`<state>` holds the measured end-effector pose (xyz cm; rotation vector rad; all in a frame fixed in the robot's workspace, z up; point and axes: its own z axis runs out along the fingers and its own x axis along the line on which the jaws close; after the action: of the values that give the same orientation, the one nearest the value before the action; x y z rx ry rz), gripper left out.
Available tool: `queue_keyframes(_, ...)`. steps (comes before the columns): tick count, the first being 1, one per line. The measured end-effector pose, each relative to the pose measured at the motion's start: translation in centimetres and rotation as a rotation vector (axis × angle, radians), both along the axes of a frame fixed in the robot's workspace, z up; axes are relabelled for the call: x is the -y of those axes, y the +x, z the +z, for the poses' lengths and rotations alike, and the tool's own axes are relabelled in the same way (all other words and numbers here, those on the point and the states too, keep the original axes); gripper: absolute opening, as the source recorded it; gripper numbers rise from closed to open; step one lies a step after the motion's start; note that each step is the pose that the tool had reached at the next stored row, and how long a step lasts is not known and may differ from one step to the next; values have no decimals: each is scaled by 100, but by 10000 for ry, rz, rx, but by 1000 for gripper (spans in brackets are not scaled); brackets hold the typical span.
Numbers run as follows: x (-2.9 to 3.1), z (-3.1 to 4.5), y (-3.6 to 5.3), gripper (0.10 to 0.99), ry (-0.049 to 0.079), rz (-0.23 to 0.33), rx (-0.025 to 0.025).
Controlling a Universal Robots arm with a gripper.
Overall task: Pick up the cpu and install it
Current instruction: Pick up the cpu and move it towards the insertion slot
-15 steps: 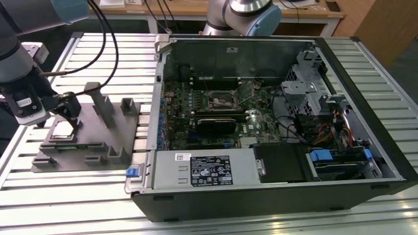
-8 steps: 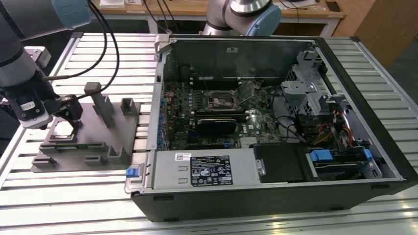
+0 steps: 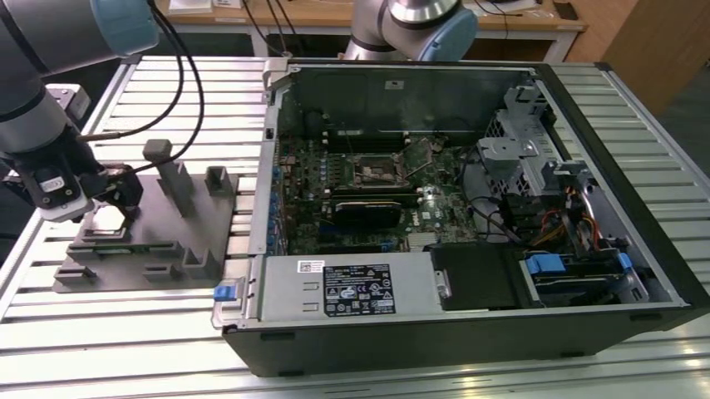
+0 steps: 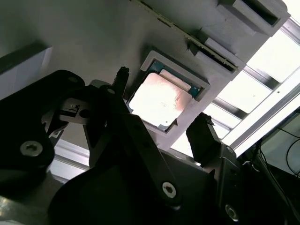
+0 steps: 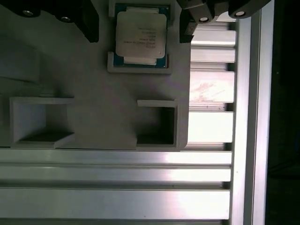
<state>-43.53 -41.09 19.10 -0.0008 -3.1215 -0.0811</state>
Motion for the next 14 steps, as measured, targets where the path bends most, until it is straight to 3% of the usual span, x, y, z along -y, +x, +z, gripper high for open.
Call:
queue_keyframes(7, -5, -50, -13, 761, 0, -10, 0)
queue_keyframes(8, -5, -52, -15, 694, 0, -10, 0)
queue_keyframes(14, -5, -53, -18, 694, -1, -10, -1)
